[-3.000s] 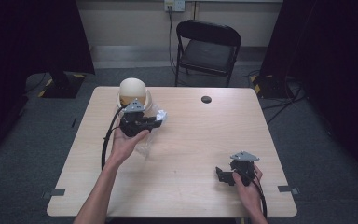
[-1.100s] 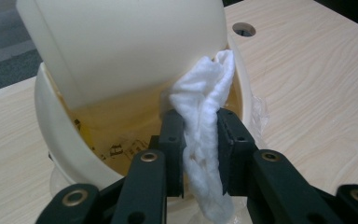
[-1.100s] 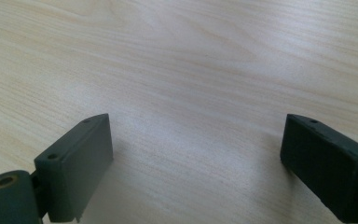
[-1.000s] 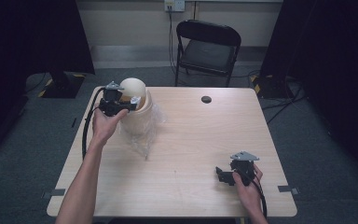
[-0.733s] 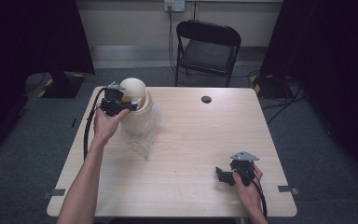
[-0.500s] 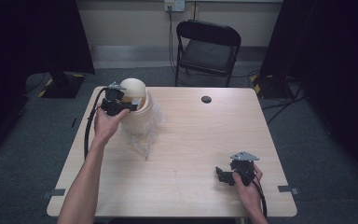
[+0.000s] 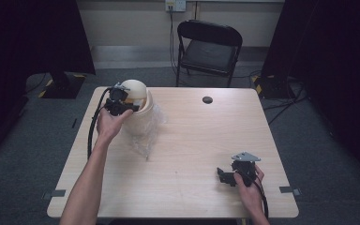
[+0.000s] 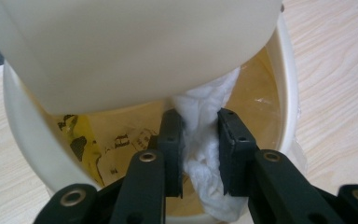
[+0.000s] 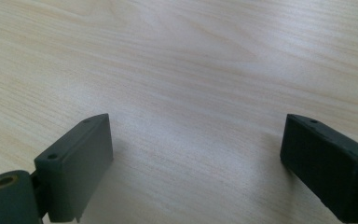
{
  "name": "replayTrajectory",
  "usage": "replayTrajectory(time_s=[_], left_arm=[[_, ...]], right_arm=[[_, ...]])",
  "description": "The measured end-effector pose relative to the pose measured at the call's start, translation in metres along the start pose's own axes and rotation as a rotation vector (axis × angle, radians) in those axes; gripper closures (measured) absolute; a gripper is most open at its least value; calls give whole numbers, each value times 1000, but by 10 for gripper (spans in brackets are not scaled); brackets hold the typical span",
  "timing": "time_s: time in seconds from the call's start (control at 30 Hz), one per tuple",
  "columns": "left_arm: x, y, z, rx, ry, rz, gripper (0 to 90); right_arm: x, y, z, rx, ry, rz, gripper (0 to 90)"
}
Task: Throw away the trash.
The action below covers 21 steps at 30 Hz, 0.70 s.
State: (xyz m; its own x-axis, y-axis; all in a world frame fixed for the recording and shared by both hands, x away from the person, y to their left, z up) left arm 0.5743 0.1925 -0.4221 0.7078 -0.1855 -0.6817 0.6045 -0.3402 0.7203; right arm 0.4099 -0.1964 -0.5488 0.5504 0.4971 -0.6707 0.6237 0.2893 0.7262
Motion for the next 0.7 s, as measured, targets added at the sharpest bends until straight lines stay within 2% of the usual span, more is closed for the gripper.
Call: replayTrajectory(time_s=[0.07,0.13,0.17,0.27,0.43,0.47,0.53,0.7], left_arm=[[2,0,1,5,6,-8,731],[4,0,1,40,16,-31,723],[5,1,3,37,-2,-24,723],[7,1,4,16,-10,-14,723],[7,2,4,26,15,-37,712],[7,3,5,22,18,-57,664],[7,3,5,25,21,-55,663],[7,2,3,2,39,-62,631]], right_arm=[[0,0,0,0,1,0,84],[0,0,0,0,1,0,84],[0,0,0,0,1,0,84],[0,0,0,0,1,0,84],[0,0,0,0,0,0,84],[0,0,0,0,0,0,84],[0,0,0,0,1,1,84],[0,0,0,0,1,1,84]])
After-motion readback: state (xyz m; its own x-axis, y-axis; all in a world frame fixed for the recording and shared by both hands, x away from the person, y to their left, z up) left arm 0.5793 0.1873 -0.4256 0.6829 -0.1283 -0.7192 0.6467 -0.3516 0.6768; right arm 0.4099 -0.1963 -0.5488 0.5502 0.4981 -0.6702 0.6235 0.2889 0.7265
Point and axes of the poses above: each handheld gripper's, and its own axes: x roughly forward along the jaws, y roughly out of its top, z roughly to its right, the point moved 7 cm from there along x, roughly forward along the jaws, and after that the axes turned 14 degrees about y, right-handed, at the moved point
